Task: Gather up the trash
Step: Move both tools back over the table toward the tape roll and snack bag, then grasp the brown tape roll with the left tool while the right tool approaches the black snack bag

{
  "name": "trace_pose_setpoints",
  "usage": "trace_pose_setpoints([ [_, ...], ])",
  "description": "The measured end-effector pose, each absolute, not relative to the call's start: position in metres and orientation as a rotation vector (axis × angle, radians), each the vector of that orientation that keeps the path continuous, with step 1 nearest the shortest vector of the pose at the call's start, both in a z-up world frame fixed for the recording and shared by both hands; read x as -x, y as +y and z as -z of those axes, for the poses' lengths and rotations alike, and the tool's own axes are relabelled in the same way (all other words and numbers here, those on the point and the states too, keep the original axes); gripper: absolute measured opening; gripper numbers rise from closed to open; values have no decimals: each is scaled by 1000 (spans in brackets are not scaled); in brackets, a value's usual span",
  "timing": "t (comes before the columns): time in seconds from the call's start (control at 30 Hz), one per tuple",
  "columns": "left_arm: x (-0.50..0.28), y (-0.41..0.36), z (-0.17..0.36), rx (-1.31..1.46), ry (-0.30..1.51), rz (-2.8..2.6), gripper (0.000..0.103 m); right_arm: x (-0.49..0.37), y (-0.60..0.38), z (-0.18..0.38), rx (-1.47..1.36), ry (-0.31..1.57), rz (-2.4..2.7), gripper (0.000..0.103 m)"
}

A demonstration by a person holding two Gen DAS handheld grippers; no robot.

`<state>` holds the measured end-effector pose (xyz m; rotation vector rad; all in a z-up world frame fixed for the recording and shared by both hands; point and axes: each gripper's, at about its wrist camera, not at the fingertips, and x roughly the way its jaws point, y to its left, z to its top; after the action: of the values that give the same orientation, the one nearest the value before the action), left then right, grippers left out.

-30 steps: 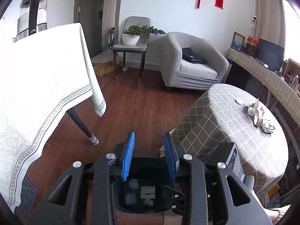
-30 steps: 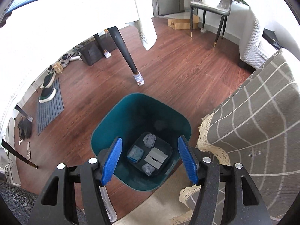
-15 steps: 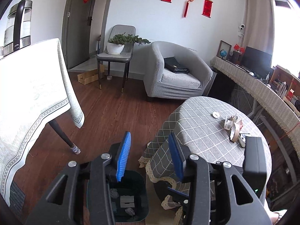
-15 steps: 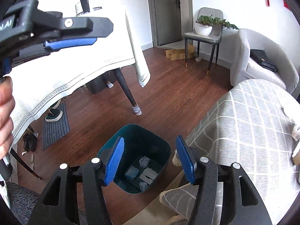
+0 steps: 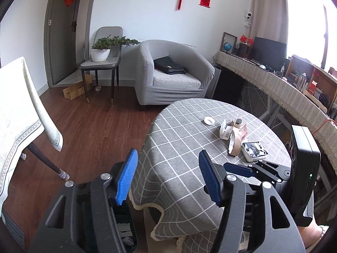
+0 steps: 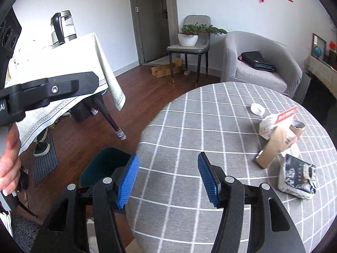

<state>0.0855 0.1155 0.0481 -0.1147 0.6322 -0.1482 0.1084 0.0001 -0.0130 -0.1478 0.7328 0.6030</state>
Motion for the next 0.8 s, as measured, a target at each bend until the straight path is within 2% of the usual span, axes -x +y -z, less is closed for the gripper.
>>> trace_pose_setpoints([
  [0.43, -142, 28, -15, 42, 698, 282, 67, -133, -100, 10, 161, 721, -391, 59],
  [0.8, -179, -8, 9, 50, 753, 349, 67, -154, -150, 19, 98, 758, -290, 81],
])
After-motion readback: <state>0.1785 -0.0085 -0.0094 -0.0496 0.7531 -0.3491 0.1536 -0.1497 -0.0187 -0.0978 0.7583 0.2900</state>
